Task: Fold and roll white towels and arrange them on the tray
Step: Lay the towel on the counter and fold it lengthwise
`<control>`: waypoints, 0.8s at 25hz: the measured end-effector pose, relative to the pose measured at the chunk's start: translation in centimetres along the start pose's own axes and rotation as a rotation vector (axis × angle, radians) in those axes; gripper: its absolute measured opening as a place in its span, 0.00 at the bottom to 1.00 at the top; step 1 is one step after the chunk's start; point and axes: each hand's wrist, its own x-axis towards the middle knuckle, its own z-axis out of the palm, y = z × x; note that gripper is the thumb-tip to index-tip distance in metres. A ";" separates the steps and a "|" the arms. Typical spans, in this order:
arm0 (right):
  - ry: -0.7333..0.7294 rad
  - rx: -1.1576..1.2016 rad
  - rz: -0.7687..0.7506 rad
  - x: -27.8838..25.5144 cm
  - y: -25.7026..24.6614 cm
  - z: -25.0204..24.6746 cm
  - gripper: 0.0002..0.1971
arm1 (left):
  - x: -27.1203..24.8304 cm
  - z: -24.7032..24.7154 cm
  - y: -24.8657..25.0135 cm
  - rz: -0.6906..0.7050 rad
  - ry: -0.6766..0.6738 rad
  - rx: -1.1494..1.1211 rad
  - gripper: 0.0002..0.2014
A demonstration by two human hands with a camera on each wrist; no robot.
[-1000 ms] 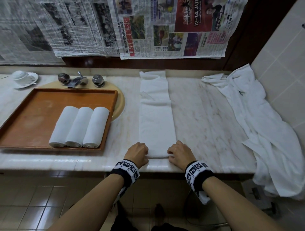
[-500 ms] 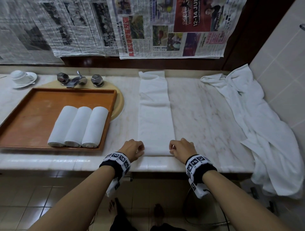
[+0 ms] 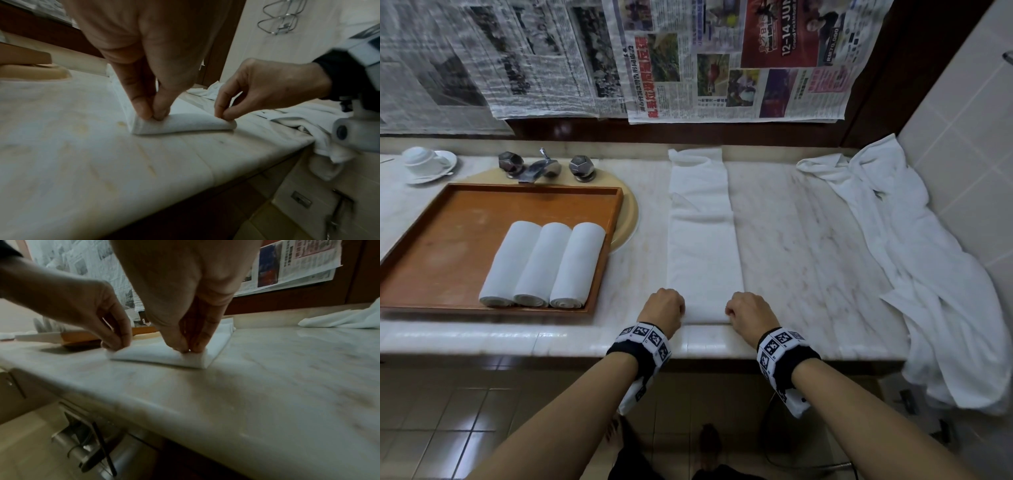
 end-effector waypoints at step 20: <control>-0.090 0.286 0.138 0.4 1.5 -1.2 0.01 | 1.6 -0.9 -2.4 0.025 -0.162 -0.130 0.07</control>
